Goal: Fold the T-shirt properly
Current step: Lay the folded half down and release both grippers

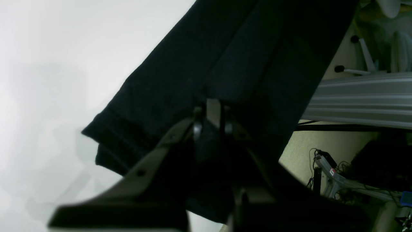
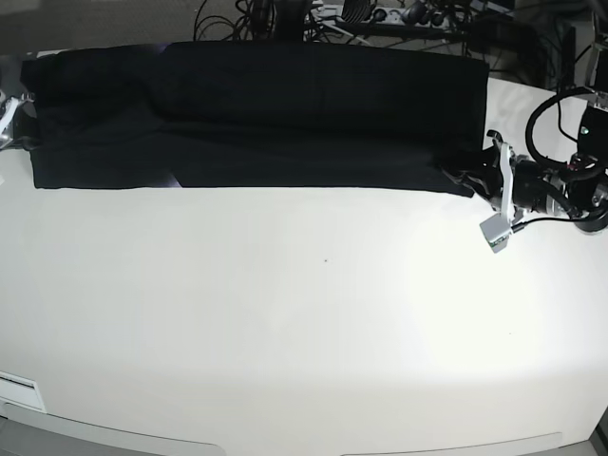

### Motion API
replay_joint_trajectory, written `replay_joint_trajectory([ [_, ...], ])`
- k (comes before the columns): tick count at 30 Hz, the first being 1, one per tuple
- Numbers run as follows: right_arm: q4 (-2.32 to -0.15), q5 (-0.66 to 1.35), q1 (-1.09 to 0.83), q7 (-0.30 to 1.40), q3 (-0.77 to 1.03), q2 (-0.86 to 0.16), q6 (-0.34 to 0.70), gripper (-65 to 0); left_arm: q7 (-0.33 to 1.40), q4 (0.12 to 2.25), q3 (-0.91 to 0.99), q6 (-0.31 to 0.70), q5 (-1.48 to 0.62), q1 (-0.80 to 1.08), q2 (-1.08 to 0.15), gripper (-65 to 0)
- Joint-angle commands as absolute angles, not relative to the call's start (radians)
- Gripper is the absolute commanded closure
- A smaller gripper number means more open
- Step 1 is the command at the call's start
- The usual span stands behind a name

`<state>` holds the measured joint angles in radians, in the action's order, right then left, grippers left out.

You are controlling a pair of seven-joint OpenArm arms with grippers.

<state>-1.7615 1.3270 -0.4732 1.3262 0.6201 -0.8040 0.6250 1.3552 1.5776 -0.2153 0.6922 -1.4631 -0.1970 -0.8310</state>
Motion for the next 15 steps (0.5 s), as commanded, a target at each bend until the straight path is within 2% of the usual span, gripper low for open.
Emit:
replay_joint_trajectory([
  [1, -1.774, 1.338, -0.468, 1.305, 0.635, -0.826, 0.625, 0.0, 1.362, 1.589, -0.204, 0.698, -1.484, -0.216, -0.854, 0.0],
  [4, -1.774, 1.336, -0.471, 1.299, 0.635, -0.826, 0.621, 0.0, 1.362, 1.589, -0.204, 0.698, -1.484, -0.216, -0.854, -1.6],
  [5, -1.774, 1.333, -0.471, 1.309, 0.635, -0.826, 0.619, -3.7, 1.363, 1.589, -0.204, 0.698, -1.484, -0.216, -0.855, -8.6],
  [8, -1.774, 1.336, -0.471, 1.342, 0.635, -0.834, 0.617, -31.5, 1.362, 1.589, -0.204, 0.695, -1.484, -0.216, -0.865, -30.7],
  [9, -1.774, 1.337, -0.47, 1.344, 0.635, -0.837, 0.616, -35.6, 1.362, 1.589, -0.204, 0.695, -1.484, -0.216, -0.871, -33.9],
  [15, -1.774, 1.341, -0.419, 1.33, 0.637, -0.837, 0.587, -35.8, 1.362, 1.589, -0.204, 0.665, -1.484, -0.216, -0.915, -34.3],
])
